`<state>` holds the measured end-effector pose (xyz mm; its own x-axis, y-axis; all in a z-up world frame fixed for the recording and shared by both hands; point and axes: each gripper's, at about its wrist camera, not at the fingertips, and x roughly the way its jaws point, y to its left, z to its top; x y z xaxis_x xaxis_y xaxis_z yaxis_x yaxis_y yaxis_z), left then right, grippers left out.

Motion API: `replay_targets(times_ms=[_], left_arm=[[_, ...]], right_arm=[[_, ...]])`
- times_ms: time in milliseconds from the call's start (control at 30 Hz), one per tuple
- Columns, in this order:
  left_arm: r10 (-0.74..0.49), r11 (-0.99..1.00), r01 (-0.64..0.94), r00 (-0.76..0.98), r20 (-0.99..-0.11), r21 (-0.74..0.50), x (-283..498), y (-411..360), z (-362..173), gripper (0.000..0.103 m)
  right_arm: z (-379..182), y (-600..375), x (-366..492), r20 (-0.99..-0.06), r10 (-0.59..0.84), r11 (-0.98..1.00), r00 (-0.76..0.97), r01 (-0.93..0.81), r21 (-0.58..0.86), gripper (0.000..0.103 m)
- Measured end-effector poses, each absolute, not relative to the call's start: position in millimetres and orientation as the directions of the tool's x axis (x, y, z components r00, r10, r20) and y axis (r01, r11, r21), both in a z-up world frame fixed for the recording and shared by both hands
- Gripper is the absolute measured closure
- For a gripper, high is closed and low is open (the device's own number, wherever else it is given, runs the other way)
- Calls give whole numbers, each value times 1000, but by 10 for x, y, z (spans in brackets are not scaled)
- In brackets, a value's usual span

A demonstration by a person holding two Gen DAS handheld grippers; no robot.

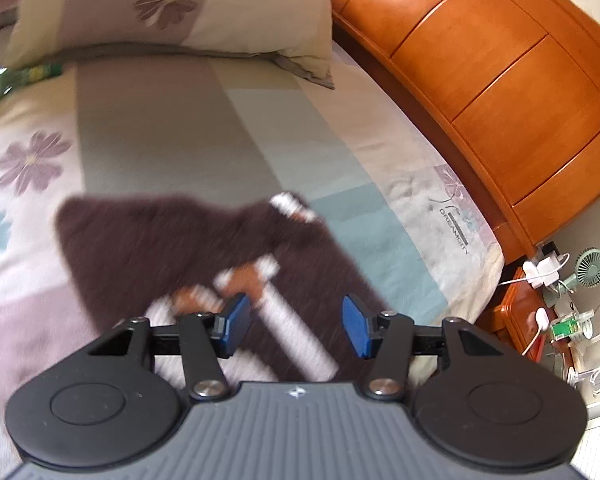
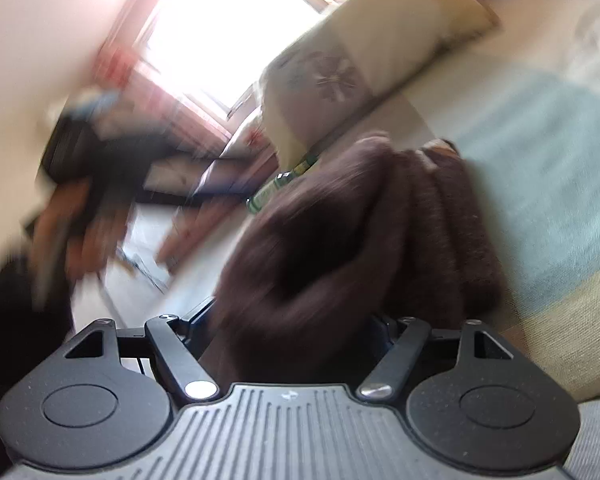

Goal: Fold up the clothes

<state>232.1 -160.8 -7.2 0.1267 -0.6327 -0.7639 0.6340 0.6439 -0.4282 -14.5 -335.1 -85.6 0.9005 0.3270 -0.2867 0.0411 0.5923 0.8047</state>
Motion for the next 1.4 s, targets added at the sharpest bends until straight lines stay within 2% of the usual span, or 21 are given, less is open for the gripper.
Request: replay_targets(times_ms=[133, 200, 533, 567, 700, 833, 1067, 1200, 1300, 1400], left_arm=[[-679, 622, 613, 113, -725, -487, 2210, -1232, -206, 50], [-697, 611, 595, 92, -711, -522, 2209, -1110, -291, 47], [-804, 520, 492, 5, -594, -699, 2458, -990, -654, 38], [-810, 514, 487, 6, -586, -706, 2452, -945, -652, 38], [-817, 520, 493, 49, -575, -698, 2378, -757, -580, 38], [-814, 531, 495, 73, -576, -688, 2307, -633, -553, 38], [-840, 462, 570, 37, -541, -679, 2240, -919, -466, 37], [-795, 496, 570, -4, -606, -655, 2311, -1218, -678, 37], [-789, 504, 554, -15, -614, -663, 2339, -1291, -797, 37], [-782, 512, 562, -6, -623, -649, 2332, -1260, -703, 37]], right_arm=[[-813, -3603, 89, -292, 371, 545, 882, 48, 837, 18], [-786, -3695, 243, -339, 393, 546, 855, 80, 834, 16], [-817, -4014, 1034, -465, 536, 520, 705, 158, 840, 18], [-841, -3981, 1070, -480, 540, 533, 691, 162, 831, 20], [-866, -3853, 1111, -526, 521, 592, 672, 159, 790, 56], [-762, -3890, 1032, -541, 482, 624, 690, 163, 764, 66], [-581, -3954, 894, -561, 410, 676, 719, 174, 716, 67], [-682, -4050, 852, -556, 406, 656, 725, 192, 730, 67], [-839, -4089, 817, -562, 404, 642, 721, 214, 736, 64], [-715, -4090, 719, -575, 364, 678, 732, 215, 703, 58]])
